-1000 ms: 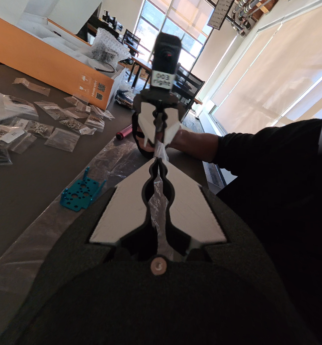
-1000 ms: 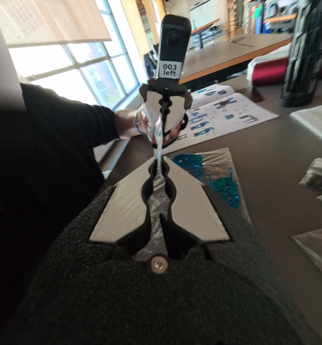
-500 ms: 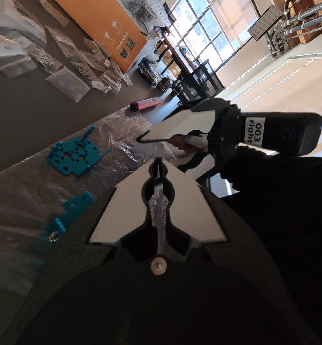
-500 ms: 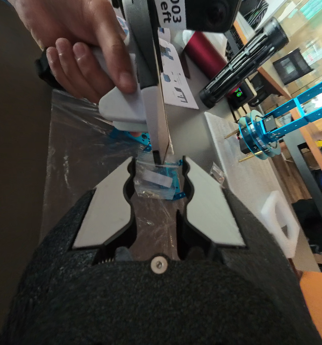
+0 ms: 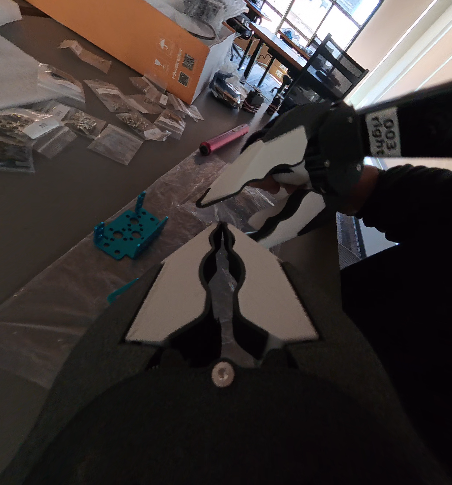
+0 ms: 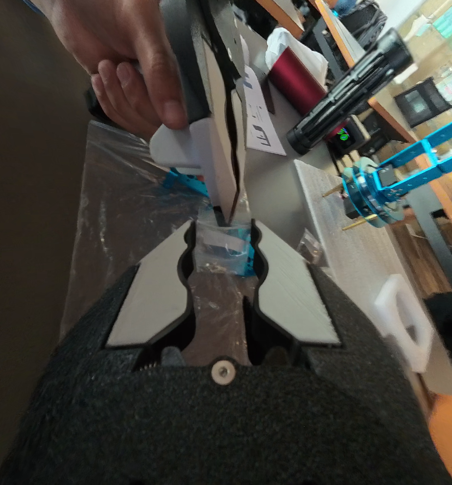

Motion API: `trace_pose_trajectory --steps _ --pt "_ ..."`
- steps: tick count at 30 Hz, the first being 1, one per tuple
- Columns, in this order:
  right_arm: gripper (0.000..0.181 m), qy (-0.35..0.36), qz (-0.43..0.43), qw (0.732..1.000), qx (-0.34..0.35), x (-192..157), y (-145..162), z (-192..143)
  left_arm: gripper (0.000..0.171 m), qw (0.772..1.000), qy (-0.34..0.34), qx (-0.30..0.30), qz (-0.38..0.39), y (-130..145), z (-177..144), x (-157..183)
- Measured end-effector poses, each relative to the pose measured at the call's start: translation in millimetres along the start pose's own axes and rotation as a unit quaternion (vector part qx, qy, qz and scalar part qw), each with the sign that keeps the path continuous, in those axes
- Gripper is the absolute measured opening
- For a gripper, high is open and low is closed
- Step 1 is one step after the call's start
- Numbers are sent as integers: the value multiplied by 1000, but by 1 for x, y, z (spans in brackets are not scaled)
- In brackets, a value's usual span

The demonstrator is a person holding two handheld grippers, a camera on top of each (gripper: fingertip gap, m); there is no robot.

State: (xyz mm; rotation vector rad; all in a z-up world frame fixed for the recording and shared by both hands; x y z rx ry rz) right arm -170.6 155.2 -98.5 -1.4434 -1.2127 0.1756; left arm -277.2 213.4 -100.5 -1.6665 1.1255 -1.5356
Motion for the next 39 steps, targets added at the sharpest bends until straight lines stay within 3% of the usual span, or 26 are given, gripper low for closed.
trace_pose_trajectory --steps 1,3,7,11,15,19,23,27,39 --pt "49 -29 24 999 17 -1 0 -2 0 1000 7 0 5 0 0 2" --pt "48 -92 94 989 71 7 -3 -15 0 999 31 12 15 -2 -1 8" --pt "57 -106 240 946 187 49 2 -44 0 996 69 43 41 -10 -5 19" --pt "67 -193 425 848 250 67 21 -48 0 987 118 84 70 -19 -12 35" --pt "69 -240 473 790 308 60 26 -38 0 977 151 133 69 -33 -25 42" --pt "51 -296 518 726 344 57 15 -38 0 973 160 158 49 -42 -33 36" --pt "49 -310 528 733 296 45 13 -28 0 971 172 163 32 -42 -33 34" --pt "38 -304 524 730 316 47 6 -30 0 972 169 166 12 -42 -33 27" --pt "3 -279 495 760 316 48 3 -37 0 973 159 166 19 -40 -31 24"
Point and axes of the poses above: each gripper's, where its closed fingertips meet, z out along the fingers, y out of its underside, x = y × z across the jaws, the point moved 8 cm from there along -z, back along the fingers, and after that the axes turned 11 degrees about x, right-handed, at the moved point
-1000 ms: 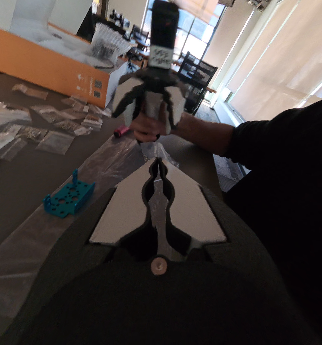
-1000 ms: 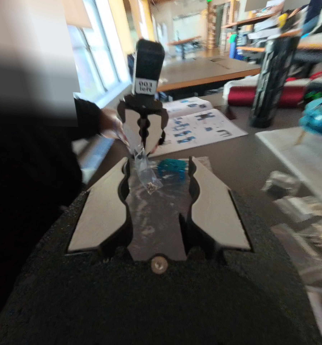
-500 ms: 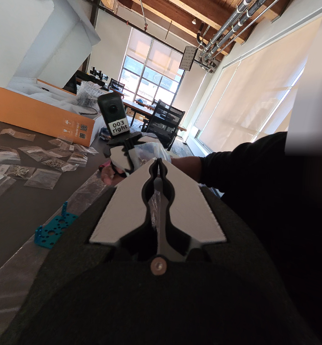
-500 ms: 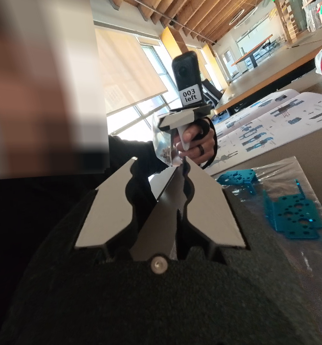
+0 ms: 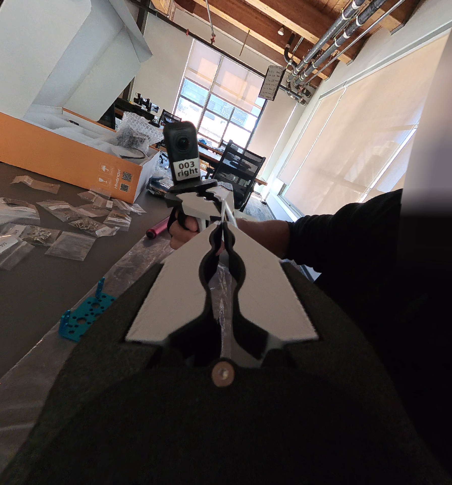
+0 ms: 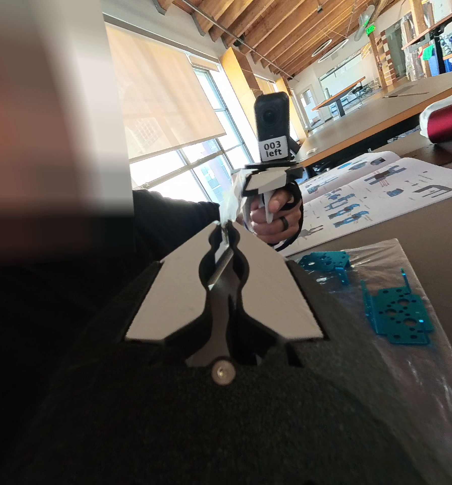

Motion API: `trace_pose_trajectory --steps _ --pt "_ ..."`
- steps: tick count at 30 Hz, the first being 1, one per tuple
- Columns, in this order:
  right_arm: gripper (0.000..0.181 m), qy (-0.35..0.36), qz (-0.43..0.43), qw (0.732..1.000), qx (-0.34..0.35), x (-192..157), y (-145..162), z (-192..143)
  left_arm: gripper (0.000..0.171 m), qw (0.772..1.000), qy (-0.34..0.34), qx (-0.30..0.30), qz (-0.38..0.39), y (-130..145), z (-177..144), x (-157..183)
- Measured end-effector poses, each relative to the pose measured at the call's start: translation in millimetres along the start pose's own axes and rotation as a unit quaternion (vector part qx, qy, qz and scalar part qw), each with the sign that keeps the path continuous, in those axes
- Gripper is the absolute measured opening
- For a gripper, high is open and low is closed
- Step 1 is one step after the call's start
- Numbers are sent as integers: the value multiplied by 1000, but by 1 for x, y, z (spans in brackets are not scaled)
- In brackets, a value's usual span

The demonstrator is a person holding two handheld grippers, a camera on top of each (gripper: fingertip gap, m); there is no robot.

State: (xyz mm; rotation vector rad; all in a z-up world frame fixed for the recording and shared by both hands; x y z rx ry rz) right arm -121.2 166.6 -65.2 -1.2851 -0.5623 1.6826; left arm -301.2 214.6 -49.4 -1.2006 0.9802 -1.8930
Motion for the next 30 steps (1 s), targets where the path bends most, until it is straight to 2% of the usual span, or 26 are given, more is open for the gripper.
trace_pose_trajectory --steps 10,15,19,21,25,30 --pt "2 93 -40 993 -63 7 -4 -9 0 998 -36 -40 28 10 0 -10" --pt "1 123 -31 988 -84 10 -6 -14 1 993 -62 -76 59 16 1 -15" --pt "1 153 -20 981 -121 12 -6 -25 8 984 -89 -123 90 23 2 -21" --pt "1 177 -21 972 -154 11 -1 -34 11 979 -94 -148 106 26 2 -22" --pt "2 247 -52 931 -264 12 20 -56 12 967 -106 -189 133 33 1 -27" --pt "2 262 -64 915 -299 15 31 -67 13 960 -98 -209 158 41 5 -24"
Point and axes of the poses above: each gripper's, where its closed fingertips meet, z out along the fingers, y out of its underside, x = y × z across the jaws, the point moved 8 cm from there along -z, back along the fingers, and after that the axes turned 11 degrees about x, right-handed, at the moved point
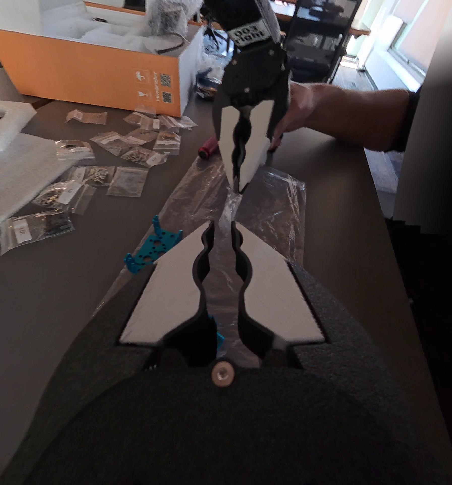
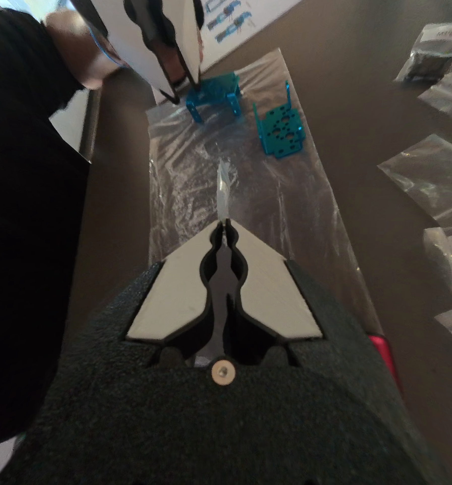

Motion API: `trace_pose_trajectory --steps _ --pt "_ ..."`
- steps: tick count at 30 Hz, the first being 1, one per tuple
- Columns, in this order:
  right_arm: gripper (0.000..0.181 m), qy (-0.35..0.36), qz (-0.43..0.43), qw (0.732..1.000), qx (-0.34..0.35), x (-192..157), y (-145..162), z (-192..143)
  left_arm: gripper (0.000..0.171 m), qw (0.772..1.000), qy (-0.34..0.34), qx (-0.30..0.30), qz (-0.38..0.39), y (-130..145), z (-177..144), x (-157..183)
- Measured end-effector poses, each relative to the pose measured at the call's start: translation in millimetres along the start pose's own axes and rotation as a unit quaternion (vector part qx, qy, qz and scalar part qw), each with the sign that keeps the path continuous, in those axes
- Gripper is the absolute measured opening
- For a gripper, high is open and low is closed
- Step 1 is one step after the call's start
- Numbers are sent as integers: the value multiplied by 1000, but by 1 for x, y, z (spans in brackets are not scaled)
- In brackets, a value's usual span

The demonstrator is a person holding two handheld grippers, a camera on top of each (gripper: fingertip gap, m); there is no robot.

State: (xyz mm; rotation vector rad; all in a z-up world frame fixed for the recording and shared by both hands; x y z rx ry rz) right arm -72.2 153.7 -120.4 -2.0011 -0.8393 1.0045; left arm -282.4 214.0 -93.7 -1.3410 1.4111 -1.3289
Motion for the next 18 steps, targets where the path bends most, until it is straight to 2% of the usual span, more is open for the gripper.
trace_pose_trajectory --steps 2,7,10,13,16,18 --pt "1 -32 6 999 20 -5 -4 0 13 1000 6 -8 14 1 2 5" --pt "2 -23 -15 1000 12 -9 -6 -1 19 998 15 -35 46 5 8 18" --pt "2 -21 -25 999 -4 -12 -7 -3 21 995 -5 -52 87 7 15 22" --pt "2 -26 -22 999 -3 -12 -7 -1 14 992 -23 -74 99 5 27 21" --pt "2 -30 -20 999 -7 -11 -4 0 0 991 -6 -97 97 2 39 19" --pt "2 -30 -17 999 -5 -10 -3 1 0 990 7 -107 89 1 48 17"
Point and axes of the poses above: each gripper's, where its closed fingertips meet, z out along the fingers, y out of its underside, x = y × z across the jaws, the point moved 8 cm from there along -z, back along the fingers, and after that the axes turned 11 degrees about x, right-handed, at the moved point
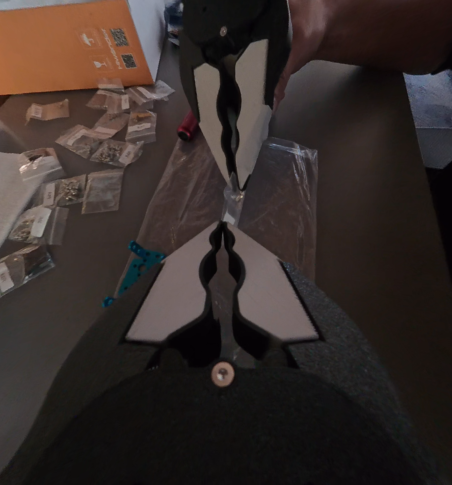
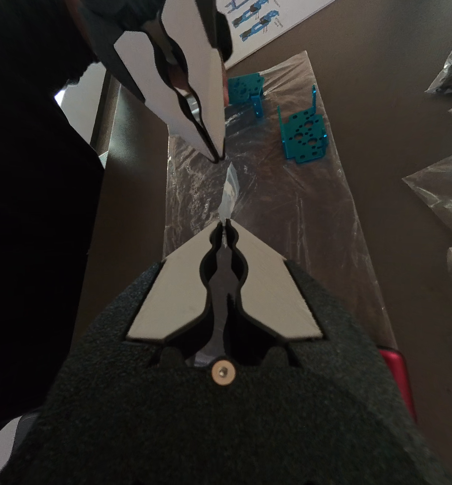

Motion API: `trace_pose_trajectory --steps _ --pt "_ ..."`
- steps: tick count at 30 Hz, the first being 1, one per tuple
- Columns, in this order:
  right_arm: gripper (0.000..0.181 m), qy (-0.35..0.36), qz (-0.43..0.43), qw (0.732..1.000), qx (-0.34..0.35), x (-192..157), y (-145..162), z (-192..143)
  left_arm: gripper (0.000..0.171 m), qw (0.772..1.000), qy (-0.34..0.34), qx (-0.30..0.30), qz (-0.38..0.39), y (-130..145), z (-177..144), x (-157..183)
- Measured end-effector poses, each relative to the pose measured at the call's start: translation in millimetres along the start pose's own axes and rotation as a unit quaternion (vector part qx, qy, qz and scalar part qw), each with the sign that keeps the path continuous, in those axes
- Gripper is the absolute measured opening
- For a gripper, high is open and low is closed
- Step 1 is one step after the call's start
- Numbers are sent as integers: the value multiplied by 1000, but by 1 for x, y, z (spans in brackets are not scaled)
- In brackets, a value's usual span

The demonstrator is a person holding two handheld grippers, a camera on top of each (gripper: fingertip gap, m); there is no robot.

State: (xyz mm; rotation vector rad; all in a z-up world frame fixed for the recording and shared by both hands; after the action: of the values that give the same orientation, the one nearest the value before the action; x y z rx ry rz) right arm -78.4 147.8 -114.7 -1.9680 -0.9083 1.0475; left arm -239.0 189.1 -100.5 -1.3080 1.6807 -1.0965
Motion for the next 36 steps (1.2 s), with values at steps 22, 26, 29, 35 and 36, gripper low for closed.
trace_pose_trajectory --steps 22,26,29,35,36 --pt "2 25 -42 999 9 -2 -6 -8 1 998 -9 -52 43 -3 8 -2" --pt "1 -11 -41 997 58 -6 -16 -21 9 999 -31 -6 33 -14 -6 -5" --pt "2 -50 -33 992 115 -5 -22 -34 12 998 -13 62 -15 -21 -15 -12" --pt "1 -103 -40 976 185 -7 -29 -45 13 976 76 167 -120 -28 -23 -14" --pt "1 -107 -40 976 187 -8 -29 -45 13 978 69 161 -112 -27 -21 -14"
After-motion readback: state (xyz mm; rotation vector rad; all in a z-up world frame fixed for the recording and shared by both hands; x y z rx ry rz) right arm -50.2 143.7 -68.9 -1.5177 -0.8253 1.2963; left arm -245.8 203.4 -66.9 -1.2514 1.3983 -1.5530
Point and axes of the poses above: each gripper's, where its closed fingertips meet, z out along the fingers, y out of its underside, x = y × z across the jaws, the point moved 8 cm from there along -z, back along the fingers, and after that the axes turned 11 degrees about x, right-handed, at the moved point
